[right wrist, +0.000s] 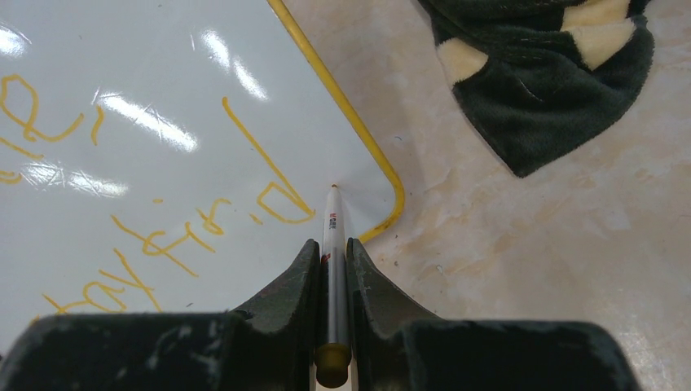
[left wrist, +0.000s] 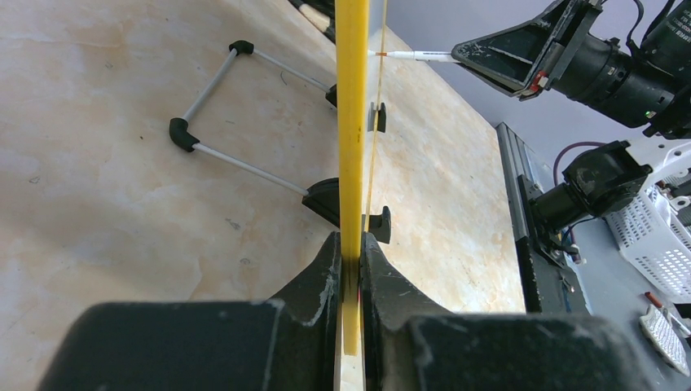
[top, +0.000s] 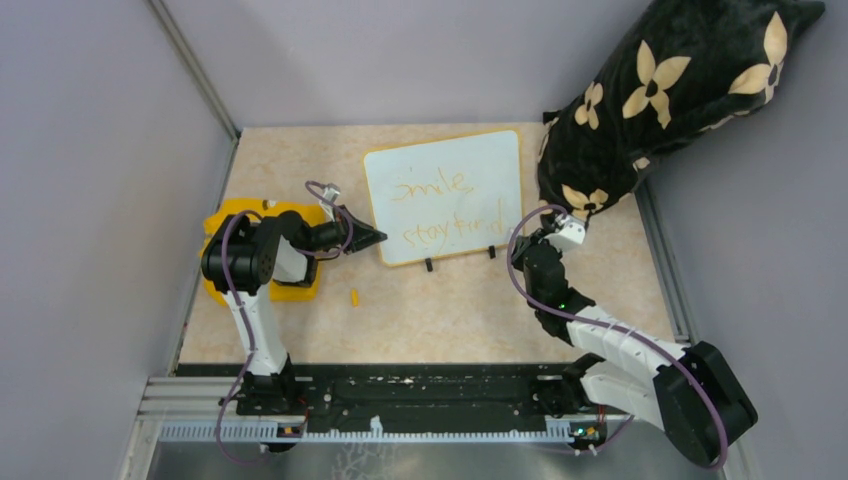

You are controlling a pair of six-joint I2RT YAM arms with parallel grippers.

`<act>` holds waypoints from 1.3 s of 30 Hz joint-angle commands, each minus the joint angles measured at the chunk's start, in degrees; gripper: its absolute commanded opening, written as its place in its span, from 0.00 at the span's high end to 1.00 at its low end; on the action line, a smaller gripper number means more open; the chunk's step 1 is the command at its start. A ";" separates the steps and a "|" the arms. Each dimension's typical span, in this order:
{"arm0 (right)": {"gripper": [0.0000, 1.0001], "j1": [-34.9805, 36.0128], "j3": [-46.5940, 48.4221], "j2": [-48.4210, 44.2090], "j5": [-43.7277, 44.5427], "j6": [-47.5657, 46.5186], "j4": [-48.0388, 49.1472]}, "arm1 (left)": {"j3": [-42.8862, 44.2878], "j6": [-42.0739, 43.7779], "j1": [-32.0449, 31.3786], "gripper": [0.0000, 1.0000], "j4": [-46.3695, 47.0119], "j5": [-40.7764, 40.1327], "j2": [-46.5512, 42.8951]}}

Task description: Write a sentence on the whiteboard

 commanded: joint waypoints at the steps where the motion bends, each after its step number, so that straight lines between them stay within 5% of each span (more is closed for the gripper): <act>1: 1.00 -0.90 2.02 0.33 -0.40 0.68 2.27 | 0.82 0.97 -0.21 1.00 -0.01 0.05 0.32; 39: 1.00 -0.92 0.26 -1.99 -2.59 1.90 -3.10 | 0.72 0.97 -0.19 1.00 -0.10 -0.04 0.32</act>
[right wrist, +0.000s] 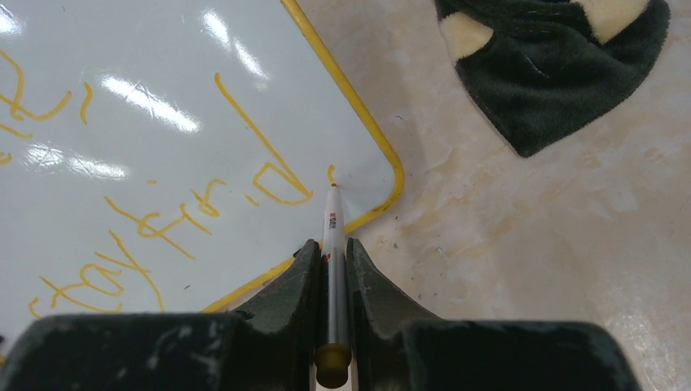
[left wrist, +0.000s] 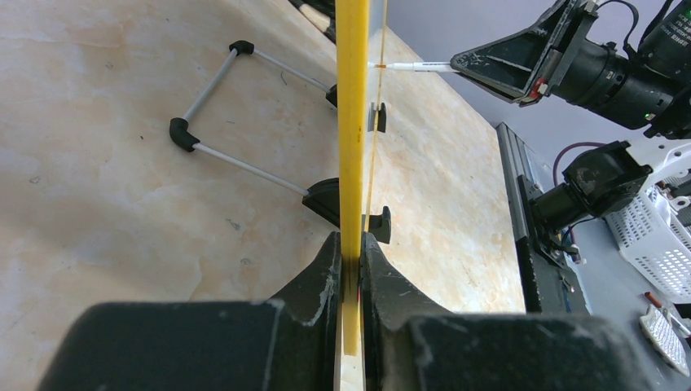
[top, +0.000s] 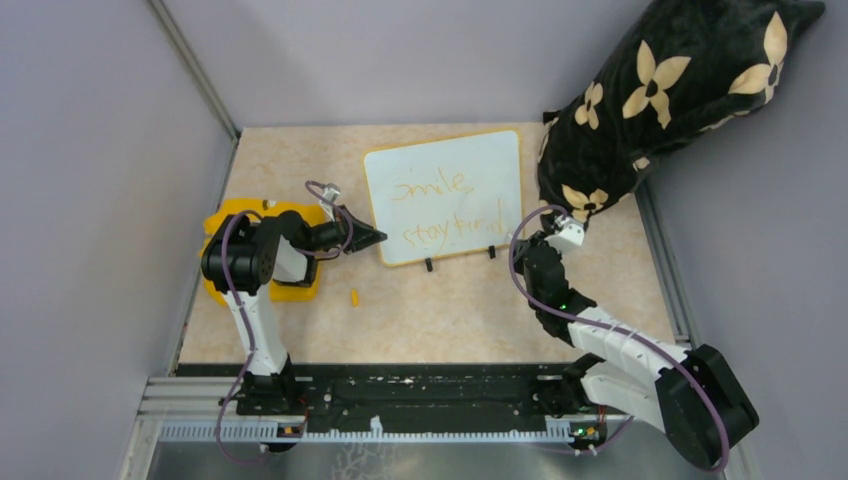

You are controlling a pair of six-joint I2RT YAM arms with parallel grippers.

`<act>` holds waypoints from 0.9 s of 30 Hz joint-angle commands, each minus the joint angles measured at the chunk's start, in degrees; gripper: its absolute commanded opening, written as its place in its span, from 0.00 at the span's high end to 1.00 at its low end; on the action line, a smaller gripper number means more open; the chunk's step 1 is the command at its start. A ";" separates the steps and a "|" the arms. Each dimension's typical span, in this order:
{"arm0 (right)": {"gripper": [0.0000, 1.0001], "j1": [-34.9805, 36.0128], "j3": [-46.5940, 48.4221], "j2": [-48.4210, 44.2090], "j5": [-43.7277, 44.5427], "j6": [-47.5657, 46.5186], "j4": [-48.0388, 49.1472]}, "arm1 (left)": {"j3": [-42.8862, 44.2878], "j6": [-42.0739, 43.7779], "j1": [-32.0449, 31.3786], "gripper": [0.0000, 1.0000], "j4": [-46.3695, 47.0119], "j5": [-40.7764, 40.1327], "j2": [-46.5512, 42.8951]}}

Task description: Write a sentence on the whiteboard

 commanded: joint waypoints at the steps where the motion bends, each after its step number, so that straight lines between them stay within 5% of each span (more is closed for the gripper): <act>1: 1.00 -0.75 0.49 -1.11 -0.79 0.34 -0.45 | 0.66 0.99 -0.16 1.00 -0.01 -0.06 0.36; 27: 1.00 -0.80 10.28 -18.11 -7.79 -4.96 -13.62 | 0.54 0.80 -0.20 1.00 0.08 -0.11 0.34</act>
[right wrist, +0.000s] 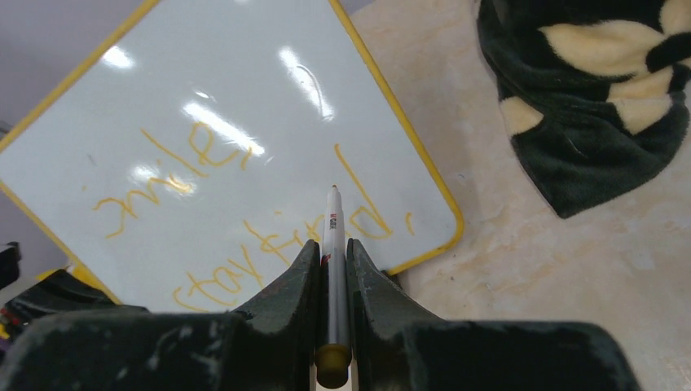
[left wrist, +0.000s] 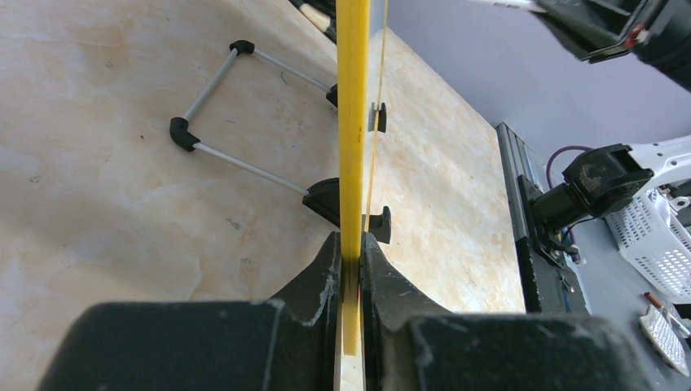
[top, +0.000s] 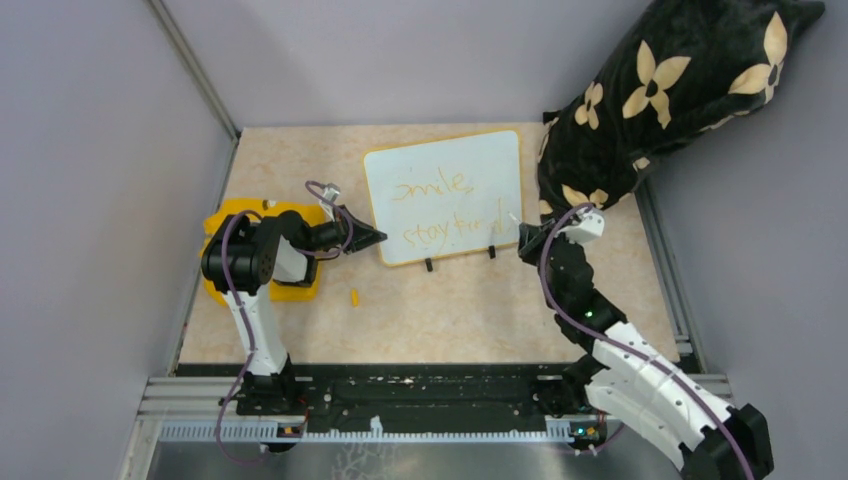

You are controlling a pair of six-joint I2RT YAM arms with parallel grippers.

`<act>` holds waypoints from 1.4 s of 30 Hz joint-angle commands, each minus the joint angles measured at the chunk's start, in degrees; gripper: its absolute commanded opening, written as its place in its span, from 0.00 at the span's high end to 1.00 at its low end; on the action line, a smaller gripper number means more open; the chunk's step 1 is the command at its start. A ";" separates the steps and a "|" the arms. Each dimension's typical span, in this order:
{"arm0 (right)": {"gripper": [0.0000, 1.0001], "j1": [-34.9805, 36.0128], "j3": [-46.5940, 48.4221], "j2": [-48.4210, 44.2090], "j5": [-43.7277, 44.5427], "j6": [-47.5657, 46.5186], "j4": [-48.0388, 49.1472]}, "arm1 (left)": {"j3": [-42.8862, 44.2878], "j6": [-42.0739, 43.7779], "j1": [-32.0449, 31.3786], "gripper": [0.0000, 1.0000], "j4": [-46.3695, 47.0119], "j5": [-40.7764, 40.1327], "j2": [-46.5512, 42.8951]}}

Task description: Write a sentence on the whiteboard

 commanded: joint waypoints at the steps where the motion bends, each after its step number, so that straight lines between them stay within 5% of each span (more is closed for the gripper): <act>1: 1.00 -0.64 4.53 -4.62 -5.52 -2.74 -3.15 | 0.67 0.70 -0.19 1.00 0.19 -0.17 0.34; 8: 1.00 -0.61 5.14 -13.96 -12.14 -4.64 -13.77 | 0.93 0.36 -0.13 1.00 -0.25 -0.36 0.08; 12: 1.00 -0.62 4.75 -20.00 -13.00 -4.38 -19.64 | 0.53 0.58 0.03 0.84 -0.25 -0.89 -0.64; 16: 1.00 -0.67 4.73 -22.88 -12.67 -4.93 -21.99 | -0.17 0.94 0.21 0.58 -0.37 -1.61 -1.94; 19: 1.00 -0.63 4.90 -23.34 -12.99 -5.16 -22.14 | -0.91 0.91 0.75 0.03 -0.43 -2.11 -3.41; 26: 1.00 -0.64 5.39 -23.73 -15.53 -5.94 -21.52 | -4.53 1.14 3.37 0.01 -4.42 -4.35 -11.96; 30: 1.00 -0.68 5.56 -23.73 -17.46 -6.45 -20.80 | -3.85 9.54 3.78 0.01 -25.28 -8.70 -21.39; 37: 1.00 -0.61 6.19 -23.56 -20.87 -8.16 -19.90 | 2.54 17.96 4.00 0.01 -71.61 -34.99 -42.72; 42: 1.00 -0.61 4.50 -23.56 -23.60 -8.33 -17.89 | 0.00 1.67 4.22 0.01 -83.49 -59.77 -56.67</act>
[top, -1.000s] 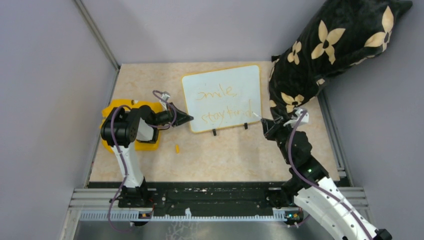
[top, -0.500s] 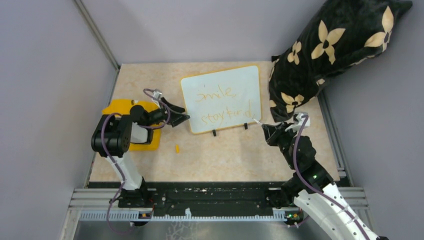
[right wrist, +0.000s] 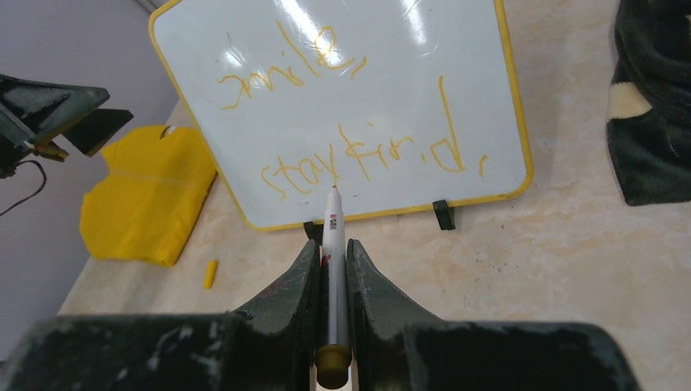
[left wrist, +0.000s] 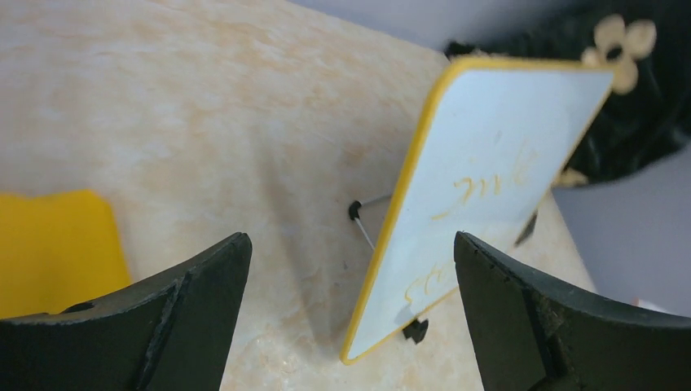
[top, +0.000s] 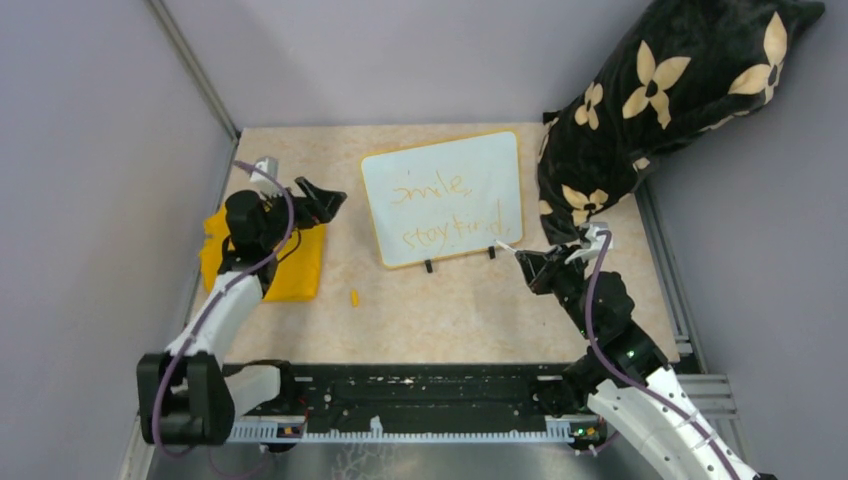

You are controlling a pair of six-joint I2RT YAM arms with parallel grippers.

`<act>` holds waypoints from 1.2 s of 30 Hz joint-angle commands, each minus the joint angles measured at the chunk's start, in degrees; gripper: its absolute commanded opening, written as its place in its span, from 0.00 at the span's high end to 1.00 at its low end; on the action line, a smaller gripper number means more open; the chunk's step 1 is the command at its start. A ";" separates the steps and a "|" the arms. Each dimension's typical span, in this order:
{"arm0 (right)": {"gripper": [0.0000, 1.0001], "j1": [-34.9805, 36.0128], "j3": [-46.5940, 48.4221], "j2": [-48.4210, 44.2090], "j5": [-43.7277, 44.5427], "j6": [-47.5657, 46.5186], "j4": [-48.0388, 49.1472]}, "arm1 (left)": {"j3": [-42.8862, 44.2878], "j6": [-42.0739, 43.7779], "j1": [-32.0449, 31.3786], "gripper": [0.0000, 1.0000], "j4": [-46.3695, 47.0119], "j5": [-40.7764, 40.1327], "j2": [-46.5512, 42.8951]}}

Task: Write a sentence on the whiteboard
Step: Write a sentence on the whiteboard, then close the whiteboard marker at the center of the board.

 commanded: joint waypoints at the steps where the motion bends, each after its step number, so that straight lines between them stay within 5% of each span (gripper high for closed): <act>1: 1.00 -0.57 1.32 -0.54 -3.50 -1.11 4.42 | -2.83 -10.91 0.35 0.01 -17.32 -24.37 -11.04; 9: 1.00 -0.53 1.24 -0.77 -2.60 -2.95 3.45 | -8.17 -3.41 -1.96 0.01 -14.65 -5.09 -20.38; 18: 1.00 -0.53 -1.67 0.87 -2.59 -2.03 7.78 | -5.28 -7.24 -7.07 0.01 -43.58 -17.69 -20.40; 28: 1.00 -0.57 -1.67 2.74 -2.45 -2.59 8.51 | -3.06 -10.87 -19.36 0.01 -48.93 -26.73 -8.38; 36: 1.00 -0.54 -2.28 1.46 -1.54 -2.60 7.75 | 0.56 -7.40 -21.06 0.01 -48.25 -28.09 1.01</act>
